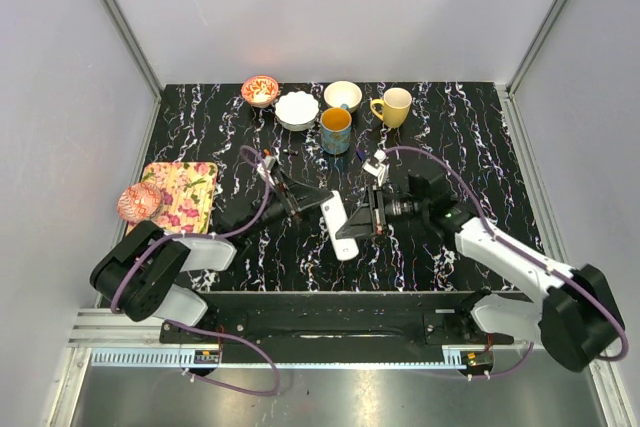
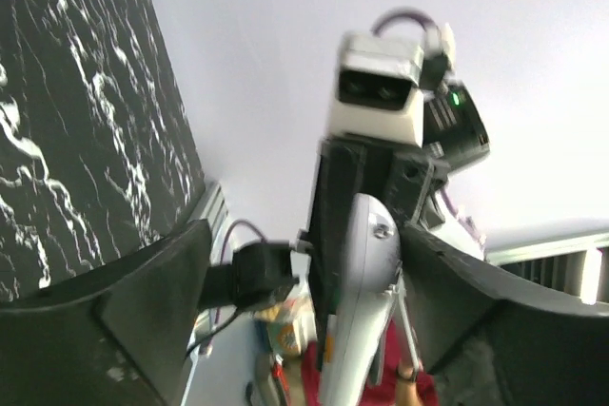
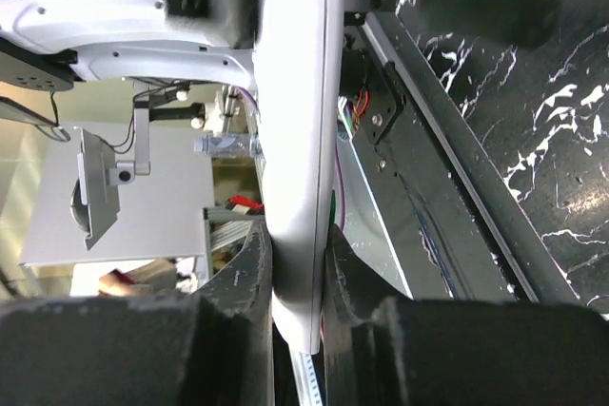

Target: Load the batteries into the remote control

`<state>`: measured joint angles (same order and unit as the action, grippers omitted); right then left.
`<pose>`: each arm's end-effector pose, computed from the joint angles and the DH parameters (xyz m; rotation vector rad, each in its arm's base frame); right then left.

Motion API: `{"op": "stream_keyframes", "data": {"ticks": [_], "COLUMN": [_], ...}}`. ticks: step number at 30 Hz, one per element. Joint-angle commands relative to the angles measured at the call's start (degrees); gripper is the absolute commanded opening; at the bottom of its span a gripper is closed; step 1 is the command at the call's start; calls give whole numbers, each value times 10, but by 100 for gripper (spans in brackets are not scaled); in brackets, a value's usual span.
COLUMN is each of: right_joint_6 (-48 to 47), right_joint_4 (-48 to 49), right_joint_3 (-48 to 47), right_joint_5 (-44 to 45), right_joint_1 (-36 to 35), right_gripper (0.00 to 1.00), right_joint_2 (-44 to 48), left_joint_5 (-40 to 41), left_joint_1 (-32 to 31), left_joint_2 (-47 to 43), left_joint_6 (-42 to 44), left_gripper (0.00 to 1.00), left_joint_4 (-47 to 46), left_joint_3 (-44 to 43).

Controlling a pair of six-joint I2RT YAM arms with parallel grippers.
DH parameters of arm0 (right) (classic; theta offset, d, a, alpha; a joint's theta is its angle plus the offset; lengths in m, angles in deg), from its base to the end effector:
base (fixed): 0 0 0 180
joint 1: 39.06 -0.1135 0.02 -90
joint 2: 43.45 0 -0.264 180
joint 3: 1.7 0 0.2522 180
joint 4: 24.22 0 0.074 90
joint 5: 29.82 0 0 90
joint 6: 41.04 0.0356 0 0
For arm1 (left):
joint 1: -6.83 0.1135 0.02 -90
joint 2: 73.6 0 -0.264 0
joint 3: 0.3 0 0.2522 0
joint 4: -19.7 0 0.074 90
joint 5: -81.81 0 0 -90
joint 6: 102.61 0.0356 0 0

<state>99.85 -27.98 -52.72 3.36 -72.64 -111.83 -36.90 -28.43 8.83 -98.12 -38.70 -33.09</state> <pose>0.1923 0.1635 0.2500 -0.4624 2.2337 1.8423 0.1963 -0.1598 0.1991 -0.2690 1.7974 -1.9855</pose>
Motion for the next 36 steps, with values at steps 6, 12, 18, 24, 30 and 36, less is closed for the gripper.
{"op": "stream_keyframes", "data": {"ticks": [6, 12, 18, 24, 30, 36], "right_joint_6": [-195, -214, -184, -124, -182, -242], "right_joint_4": [-481, -647, -644, -733, -709, -661], "right_joint_3": [-212, -278, -306, -399, -456, -456], "right_joint_5": [500, 973, 1108, 1192, 1110, 1040], "right_joint_1": [0, 0, 4, 6, 11, 11], "right_gripper": [0, 0, 0, 0, 0, 0], "right_joint_2": [40, -98, -237, -430, -522, -521], "left_joint_5": [44, 157, 241, 252, 234, 207], "left_joint_1": [108, 100, 96, 86, 72, 72], "left_joint_2": [-131, -356, -482, -492, -500, -485], "left_joint_6": [42, 233, 305, 328, 332, 330], "left_gripper": [99, 98, 95, 95, 93, 92], "left_joint_4": [15, 479, 669, 760, 766, 770], "left_joint_3": [37, 0, -28, -58, -55, -51]}}
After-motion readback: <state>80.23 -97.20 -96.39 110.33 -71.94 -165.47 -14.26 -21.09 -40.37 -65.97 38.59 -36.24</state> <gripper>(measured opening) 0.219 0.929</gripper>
